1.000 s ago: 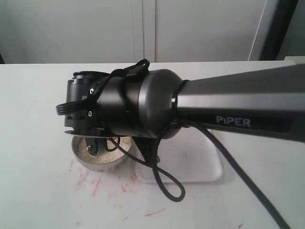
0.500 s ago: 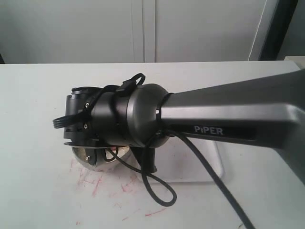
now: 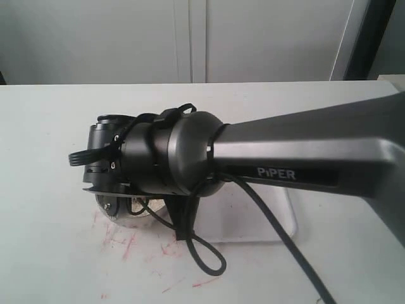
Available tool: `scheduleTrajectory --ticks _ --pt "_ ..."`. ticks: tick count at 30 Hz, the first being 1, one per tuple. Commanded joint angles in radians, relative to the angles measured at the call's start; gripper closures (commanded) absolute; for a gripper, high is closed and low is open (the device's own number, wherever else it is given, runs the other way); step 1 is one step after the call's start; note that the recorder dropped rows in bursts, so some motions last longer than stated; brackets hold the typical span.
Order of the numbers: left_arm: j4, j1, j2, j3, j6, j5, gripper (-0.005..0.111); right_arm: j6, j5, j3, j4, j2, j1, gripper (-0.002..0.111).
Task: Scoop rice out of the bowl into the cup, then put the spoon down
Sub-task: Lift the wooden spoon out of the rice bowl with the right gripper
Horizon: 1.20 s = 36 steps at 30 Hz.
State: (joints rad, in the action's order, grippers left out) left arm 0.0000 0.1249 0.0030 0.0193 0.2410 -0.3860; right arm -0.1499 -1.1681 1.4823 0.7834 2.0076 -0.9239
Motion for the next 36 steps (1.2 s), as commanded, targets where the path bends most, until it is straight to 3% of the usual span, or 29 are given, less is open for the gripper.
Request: scheduleTrajectory --ticks 1,36 --pt "0.0 0.007 -0.003 -0.009 -0.006 -0.041 0.092 0.027 -0.01 0.002 -0.02 -0.002 -0.002 0.108" --pt "0.0 0.007 -0.003 -0.009 -0.006 -0.041 0.092 0.158 0.067 -0.006 -0.188 -0.036 0.018 0.108"
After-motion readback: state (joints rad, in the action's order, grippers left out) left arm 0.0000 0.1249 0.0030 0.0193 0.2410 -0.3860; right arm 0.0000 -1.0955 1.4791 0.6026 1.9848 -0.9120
